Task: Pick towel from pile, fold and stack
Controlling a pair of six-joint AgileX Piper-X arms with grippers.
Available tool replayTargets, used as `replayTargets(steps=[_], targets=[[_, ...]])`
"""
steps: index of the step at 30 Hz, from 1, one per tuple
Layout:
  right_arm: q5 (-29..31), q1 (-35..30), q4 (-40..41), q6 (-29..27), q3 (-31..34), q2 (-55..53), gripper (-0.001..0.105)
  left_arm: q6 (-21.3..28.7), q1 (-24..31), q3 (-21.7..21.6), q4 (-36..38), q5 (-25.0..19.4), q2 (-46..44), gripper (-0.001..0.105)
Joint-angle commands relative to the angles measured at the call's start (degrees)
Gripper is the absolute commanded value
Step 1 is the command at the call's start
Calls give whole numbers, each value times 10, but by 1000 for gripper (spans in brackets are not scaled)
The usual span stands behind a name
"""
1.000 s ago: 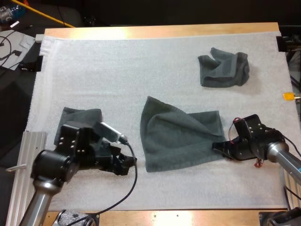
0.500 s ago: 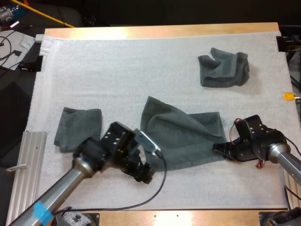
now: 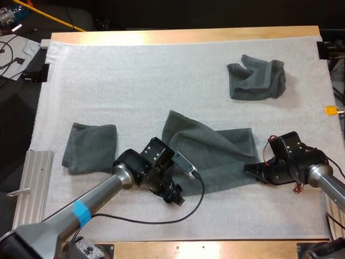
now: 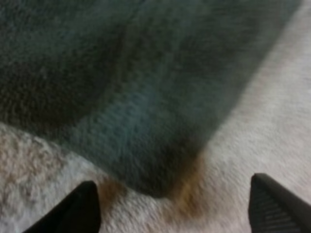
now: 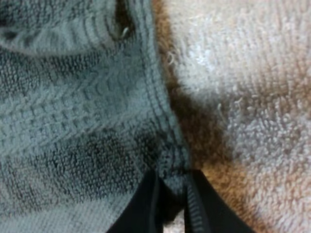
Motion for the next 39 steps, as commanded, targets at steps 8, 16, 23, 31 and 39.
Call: replayTargets(steps=[8, 16, 23, 31, 39], targets=[[0, -2, 7, -10, -1, -6, 0, -9, 4, 1, -42, -13, 82, 62], [1, 0, 6, -10, 0, -5, 0, -8, 3, 1, -54, -14, 99, 52], [0, 1, 5, -11, 0, -5, 0, -12, 1, 1, -52, -23, 102, 32], [-1, -1, 6, -8, 1, -5, 0, -21, 2, 3, -46, -20, 105, 13], [-7, -1, 7, -14, 0, 0, 0, -31, 1, -1, -37, -16, 92, 0]])
